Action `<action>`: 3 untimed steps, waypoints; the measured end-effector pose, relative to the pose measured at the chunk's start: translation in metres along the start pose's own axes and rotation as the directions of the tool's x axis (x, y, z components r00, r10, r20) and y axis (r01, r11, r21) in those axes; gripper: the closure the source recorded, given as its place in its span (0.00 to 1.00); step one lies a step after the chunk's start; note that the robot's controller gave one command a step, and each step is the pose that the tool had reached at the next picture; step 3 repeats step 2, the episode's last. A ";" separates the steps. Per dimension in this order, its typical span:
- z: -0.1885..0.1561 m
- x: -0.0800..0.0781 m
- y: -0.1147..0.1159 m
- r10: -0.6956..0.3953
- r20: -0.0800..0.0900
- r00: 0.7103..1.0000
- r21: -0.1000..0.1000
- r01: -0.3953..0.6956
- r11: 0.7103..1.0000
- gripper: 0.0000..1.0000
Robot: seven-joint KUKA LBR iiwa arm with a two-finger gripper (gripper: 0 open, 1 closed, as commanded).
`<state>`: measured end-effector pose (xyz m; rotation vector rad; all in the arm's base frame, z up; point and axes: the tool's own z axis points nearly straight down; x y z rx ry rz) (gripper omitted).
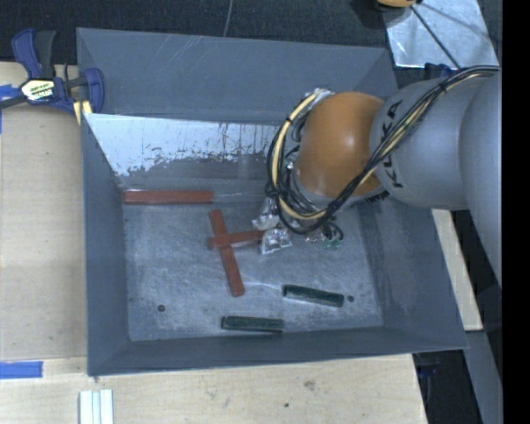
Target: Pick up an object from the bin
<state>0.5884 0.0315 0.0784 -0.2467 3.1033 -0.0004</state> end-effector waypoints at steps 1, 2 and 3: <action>0.000 0.000 0.000 0.000 0.000 1.000 0.000 0.000 1.000 1.00; -0.193 0.013 0.003 0.051 -0.028 0.998 -0.001 -0.051 0.999 1.00; -0.193 0.013 0.003 0.051 -0.028 0.998 -0.001 -0.051 0.999 1.00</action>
Offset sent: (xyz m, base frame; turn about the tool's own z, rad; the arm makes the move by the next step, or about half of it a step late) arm -0.0202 0.0019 0.2020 0.0529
